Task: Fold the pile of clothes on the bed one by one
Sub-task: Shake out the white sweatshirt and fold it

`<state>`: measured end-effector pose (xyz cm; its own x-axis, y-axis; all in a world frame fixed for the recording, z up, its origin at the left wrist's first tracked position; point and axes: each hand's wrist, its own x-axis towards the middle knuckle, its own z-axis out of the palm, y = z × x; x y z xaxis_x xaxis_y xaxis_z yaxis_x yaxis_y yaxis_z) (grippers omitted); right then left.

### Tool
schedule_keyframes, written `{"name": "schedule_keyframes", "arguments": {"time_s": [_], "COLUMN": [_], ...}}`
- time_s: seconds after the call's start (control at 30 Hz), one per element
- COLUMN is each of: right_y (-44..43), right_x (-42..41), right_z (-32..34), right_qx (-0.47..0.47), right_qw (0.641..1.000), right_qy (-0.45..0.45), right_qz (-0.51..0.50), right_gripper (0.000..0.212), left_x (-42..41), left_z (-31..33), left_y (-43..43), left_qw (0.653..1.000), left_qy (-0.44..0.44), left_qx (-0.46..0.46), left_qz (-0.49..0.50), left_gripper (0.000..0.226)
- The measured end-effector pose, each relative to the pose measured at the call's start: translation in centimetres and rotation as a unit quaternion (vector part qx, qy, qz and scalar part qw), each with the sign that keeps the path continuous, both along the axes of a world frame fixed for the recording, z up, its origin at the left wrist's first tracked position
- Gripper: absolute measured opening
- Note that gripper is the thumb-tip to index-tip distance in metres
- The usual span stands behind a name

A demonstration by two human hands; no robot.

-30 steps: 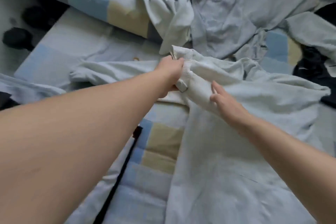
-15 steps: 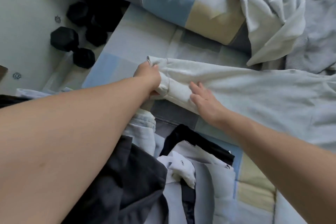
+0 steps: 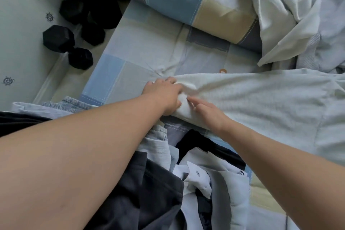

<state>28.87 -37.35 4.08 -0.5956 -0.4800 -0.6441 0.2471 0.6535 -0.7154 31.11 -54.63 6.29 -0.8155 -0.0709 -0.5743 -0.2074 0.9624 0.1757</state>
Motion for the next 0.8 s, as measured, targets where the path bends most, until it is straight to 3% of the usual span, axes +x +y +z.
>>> {"name": "schedule_keyframes", "arguments": {"time_s": [0.1, 0.23, 0.33, 0.5, 0.63, 0.7, 0.77, 0.8], "right_y": [3.0, 11.0, 18.1, 28.0, 32.0, 31.8, 31.9, 32.5], "right_x": [-0.9, -3.6, -5.7, -10.7, -14.7, -15.7, -15.8, -15.8], "right_z": [1.7, 3.2, 3.5, 2.0, -0.9, -2.0, -2.3, -2.2], "right_qx": [0.008, 0.072, 0.145, 0.268, 0.377, 0.317, 0.150, 0.085], "right_qw": [0.999, 0.984, 0.964, 0.918, 0.885, 0.923, 0.974, 0.982], "right_qy": [0.034, 0.102, 0.130, 0.235, 0.220, 0.195, 0.168, 0.166], "right_qz": [-0.039, -0.125, -0.183, -0.173, -0.162, -0.097, -0.014, -0.003], "right_gripper": [0.047, 0.052, 0.056, 0.066, 0.068, 0.066, 0.068, 0.068], "left_x": [0.5, -0.9, -2.2, -4.0, -6.9, -8.9, -10.7, -11.5], "left_z": [0.2, 1.2, 1.5, 0.1, -2.0, -3.4, -4.8, -5.5], "left_y": [0.6, 4.8, 10.0, 19.6, 26.8, 29.7, 31.7, 32.5], "left_qw": [0.995, 0.994, 0.999, 0.999, 0.996, 0.994, 0.990, 0.988], "left_qy": [-0.093, -0.044, 0.004, 0.013, 0.034, 0.070, 0.110, 0.125], "left_qx": [-0.019, -0.082, -0.040, 0.039, 0.076, 0.083, 0.083, 0.081], "left_qz": [0.029, 0.056, 0.031, -0.030, -0.041, -0.021, 0.014, 0.033], "left_gripper": [0.065, 0.060, 0.058, 0.059, 0.061, 0.064, 0.065, 0.066]}}
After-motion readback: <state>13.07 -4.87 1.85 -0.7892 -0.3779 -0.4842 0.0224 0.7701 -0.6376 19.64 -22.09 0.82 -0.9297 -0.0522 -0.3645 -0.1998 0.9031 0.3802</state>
